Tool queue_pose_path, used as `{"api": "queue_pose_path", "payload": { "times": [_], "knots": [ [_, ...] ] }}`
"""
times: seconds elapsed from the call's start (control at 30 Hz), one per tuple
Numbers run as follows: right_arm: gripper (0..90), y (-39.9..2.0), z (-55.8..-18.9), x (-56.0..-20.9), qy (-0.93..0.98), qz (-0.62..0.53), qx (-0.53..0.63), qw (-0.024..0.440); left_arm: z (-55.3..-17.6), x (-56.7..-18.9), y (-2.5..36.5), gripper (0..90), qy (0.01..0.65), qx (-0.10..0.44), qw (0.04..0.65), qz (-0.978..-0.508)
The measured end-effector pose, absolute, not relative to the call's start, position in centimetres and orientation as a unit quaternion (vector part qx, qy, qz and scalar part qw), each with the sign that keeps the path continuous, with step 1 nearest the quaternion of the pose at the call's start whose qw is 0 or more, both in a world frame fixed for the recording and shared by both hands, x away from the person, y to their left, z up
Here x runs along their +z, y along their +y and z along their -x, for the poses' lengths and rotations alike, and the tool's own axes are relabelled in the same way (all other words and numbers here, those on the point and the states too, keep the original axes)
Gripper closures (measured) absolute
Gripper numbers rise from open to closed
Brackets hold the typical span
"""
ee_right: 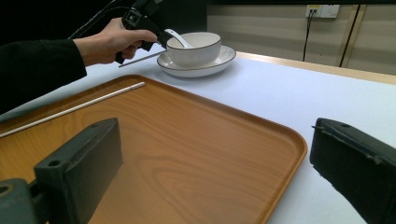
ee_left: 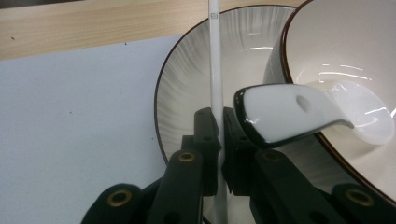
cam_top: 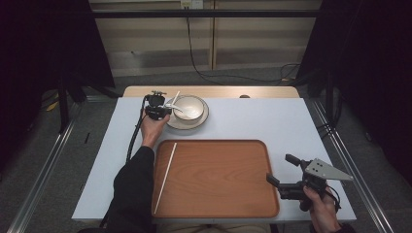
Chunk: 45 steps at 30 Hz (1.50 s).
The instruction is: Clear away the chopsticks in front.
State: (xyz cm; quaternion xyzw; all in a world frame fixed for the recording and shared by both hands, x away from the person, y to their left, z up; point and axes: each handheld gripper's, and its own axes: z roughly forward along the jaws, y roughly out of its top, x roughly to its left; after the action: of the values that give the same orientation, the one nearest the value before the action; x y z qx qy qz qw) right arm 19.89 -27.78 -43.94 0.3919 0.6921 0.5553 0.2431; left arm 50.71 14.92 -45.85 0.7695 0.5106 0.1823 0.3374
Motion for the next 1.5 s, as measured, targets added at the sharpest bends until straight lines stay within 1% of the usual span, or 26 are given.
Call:
{"api": "queue_pose_path", "payload": {
  "times": [0.03,0.07,0.13,0.27,0.43,0.57,0.63,0.67,0.7,0.77,0.83,0.9,0.93,0.97,1.03,1.1,1.17,1.3,1.37,1.4,1.43,1.5],
  "knots": [
    [2.0,-27.8,-19.9,-43.9,0.692,-0.392,0.555,0.243,-50.6,-45.9,14.9,85.5,0.514,0.182,0.340,-0.766],
    [2.0,-27.8,-19.9,-43.9,0.692,-0.392,0.555,0.243,-50.6,-45.8,15.2,85.5,0.508,0.182,0.333,-0.774],
    [2.0,-27.8,-19.9,-43.9,0.692,-0.391,0.556,0.243,-50.4,-45.8,15.4,85.5,0.513,0.183,0.345,-0.764],
    [2.0,-27.9,-19.9,-43.9,0.691,-0.393,0.555,0.246,-50.0,-45.4,15.8,85.5,0.507,0.186,0.345,-0.768],
    [2.0,-27.9,-19.8,-43.9,0.691,-0.393,0.555,0.246,-49.3,-45.4,15.9,85.5,0.514,0.191,0.352,-0.759],
    [2.0,-27.8,-19.8,-43.9,0.692,-0.391,0.555,0.247,-49.0,-45.4,16.0,85.5,0.512,0.201,0.336,-0.764],
    [1.9,-27.8,-19.7,-43.8,0.690,-0.390,0.557,0.248,-48.8,-45.4,16.2,85.5,0.518,0.195,0.346,-0.758],
    [1.9,-27.8,-19.7,-43.8,0.690,-0.390,0.557,0.248,-48.7,-45.4,16.3,85.5,0.509,0.200,0.333,-0.768],
    [2.0,-27.8,-19.8,-43.8,0.691,-0.389,0.557,0.248,-48.6,-45.4,16.3,85.5,0.516,0.197,0.345,-0.759],
    [2.0,-27.8,-19.8,-43.9,0.690,-0.392,0.555,0.250,-48.3,-45.3,16.5,85.5,0.519,0.198,0.349,-0.754],
    [1.9,-27.8,-19.8,-43.9,0.690,-0.390,0.555,0.252,-48.0,-45.3,16.7,85.5,0.514,0.198,0.341,-0.762],
    [1.9,-27.8,-19.8,-43.9,0.694,-0.386,0.553,0.255,-47.5,-45.3,16.8,85.5,0.524,0.201,0.351,-0.750],
    [1.9,-27.8,-19.8,-44.0,0.694,-0.384,0.552,0.255,-47.2,-45.2,17.0,85.5,0.521,0.195,0.352,-0.753],
    [1.9,-27.8,-19.8,-44.0,0.694,-0.386,0.553,0.253,-47.0,-45.1,17.0,85.5,0.524,0.199,0.356,-0.748],
    [1.9,-27.8,-19.8,-44.0,0.694,-0.386,0.553,0.250,-46.7,-44.9,17.2,85.5,0.513,0.205,0.352,-0.756],
    [1.8,-27.8,-19.7,-44.0,0.695,-0.384,0.553,0.251,-46.5,-44.6,17.5,85.5,0.517,0.207,0.352,-0.752],
    [1.8,-27.8,-19.7,-44.0,0.694,-0.385,0.554,0.252,-46.1,-44.5,17.9,85.5,0.522,0.200,0.370,-0.742],
    [1.8,-27.8,-19.8,-44.0,0.696,-0.386,0.551,0.251,-45.1,-44.3,17.9,85.5,0.518,0.199,0.363,-0.748],
    [1.8,-27.8,-19.7,-44.0,0.694,-0.387,0.552,0.251,-44.7,-44.2,17.8,85.5,0.524,0.201,0.373,-0.739],
    [1.8,-27.8,-19.7,-44.0,0.693,-0.387,0.553,0.253,-44.5,-44.3,17.9,85.5,0.519,0.205,0.368,-0.744],
    [1.8,-27.8,-19.7,-44.0,0.693,-0.387,0.553,0.253,-44.4,-44.4,17.9,85.5,0.524,0.206,0.370,-0.739],
    [1.8,-27.8,-19.7,-44.0,0.694,-0.386,0.553,0.252,-44.1,-44.8,18.2,85.5,0.527,0.193,0.377,-0.737]
  ]
}}
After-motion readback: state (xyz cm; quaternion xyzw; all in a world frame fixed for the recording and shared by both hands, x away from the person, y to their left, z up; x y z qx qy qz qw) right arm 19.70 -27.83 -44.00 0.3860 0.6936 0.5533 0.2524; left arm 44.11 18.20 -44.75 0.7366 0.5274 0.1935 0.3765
